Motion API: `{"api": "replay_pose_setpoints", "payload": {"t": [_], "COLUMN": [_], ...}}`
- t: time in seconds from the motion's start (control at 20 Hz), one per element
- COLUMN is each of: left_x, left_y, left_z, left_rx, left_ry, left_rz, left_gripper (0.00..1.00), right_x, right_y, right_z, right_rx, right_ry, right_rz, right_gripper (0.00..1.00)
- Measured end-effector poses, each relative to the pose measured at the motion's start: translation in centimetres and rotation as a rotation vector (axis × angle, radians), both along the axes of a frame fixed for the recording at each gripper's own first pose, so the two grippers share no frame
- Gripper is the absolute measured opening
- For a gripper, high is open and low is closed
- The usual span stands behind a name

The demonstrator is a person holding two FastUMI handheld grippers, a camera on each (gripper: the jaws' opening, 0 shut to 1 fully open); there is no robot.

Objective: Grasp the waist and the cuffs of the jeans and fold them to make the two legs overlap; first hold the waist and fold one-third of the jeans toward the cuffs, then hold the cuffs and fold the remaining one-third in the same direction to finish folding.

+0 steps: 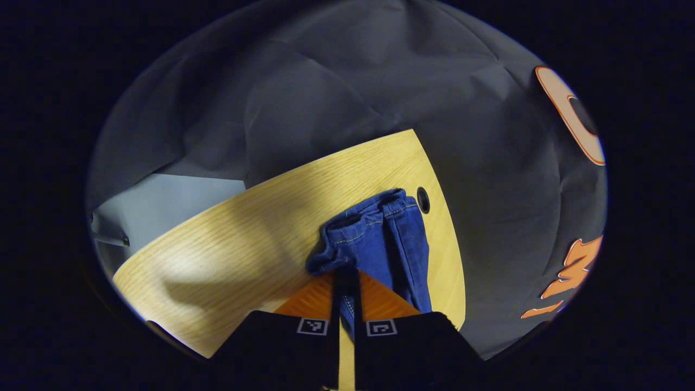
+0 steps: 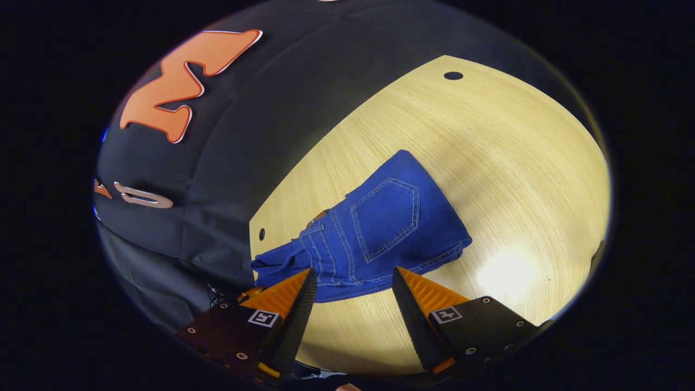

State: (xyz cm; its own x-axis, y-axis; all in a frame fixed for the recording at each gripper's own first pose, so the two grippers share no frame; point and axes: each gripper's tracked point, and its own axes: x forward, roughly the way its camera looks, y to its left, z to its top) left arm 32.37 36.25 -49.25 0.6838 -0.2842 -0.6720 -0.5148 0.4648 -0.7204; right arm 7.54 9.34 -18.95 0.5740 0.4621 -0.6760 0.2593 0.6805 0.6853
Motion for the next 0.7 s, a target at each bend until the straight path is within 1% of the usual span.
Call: {"api": "replay_pose_setpoints", "payload": {"t": [0.15, 0.2, 0.25, 0.35, 0.45, 0.5, 0.55, 0.6, 0.65, 0.7], "left_x": [0.3, 0.5, 0.9, 1.2, 1.5, 0.9, 0.7, 0.3, -0.1, -0.5], "left_y": [-0.3, -0.4, -0.6, -1.4, -1.6, -1.4, -1.1, -0.7, 0.0, 0.5], "left_z": [0.2, 1.3, 1.9, 1.2, 0.3, 0.0, -0.5, -0.6, -0.9, -0.5], "left_rx": [-0.009, -0.025, -0.016, 0.085, 0.193, 0.248, 0.307, 0.344, 0.387, 0.418], "left_ry": [0.013, 0.001, 0.005, 0.096, 0.203, 0.267, 0.325, 0.366, 0.405, 0.428], "left_rz": [-0.028, -0.032, -0.057, -0.15, -0.233, -0.267, -0.297, -0.312, -0.322, -0.322], "left_gripper": [0.11, 0.17, 0.38, 0.8, 0.8, 0.8, 0.76, 0.56, 0.48, 0.43], "right_x": [0.2, 0.4, 0.4, 0.5, 0.7, 0.7, 0.7, 0.7, 0.6, 0.7], "right_y": [0.0, 0.1, 0.2, 0.7, 0.9, 1.0, 1.1, 1.1, 1.2, 1.0], "right_z": [-0.5, -0.7, -0.8, -0.9, -1.2, -1.4, -1.4, -1.4, -1.5, -1.6], "right_rx": [0.002, 0.004, 0.007, 0.02, 0.023, 0.022, 0.022, 0.021, 0.023, 0.022], "right_ry": [0.009, 0.016, 0.021, 0.025, 0.029, 0.032, 0.032, 0.03, 0.028, 0.029], "right_rz": [0.016, 0.022, 0.025, 0.031, 0.036, 0.038, 0.043, 0.045, 0.05, 0.047], "right_gripper": [0.86, 0.86, 0.86, 0.87, 0.87, 0.87, 0.87, 0.87, 0.86, 0.87]}}
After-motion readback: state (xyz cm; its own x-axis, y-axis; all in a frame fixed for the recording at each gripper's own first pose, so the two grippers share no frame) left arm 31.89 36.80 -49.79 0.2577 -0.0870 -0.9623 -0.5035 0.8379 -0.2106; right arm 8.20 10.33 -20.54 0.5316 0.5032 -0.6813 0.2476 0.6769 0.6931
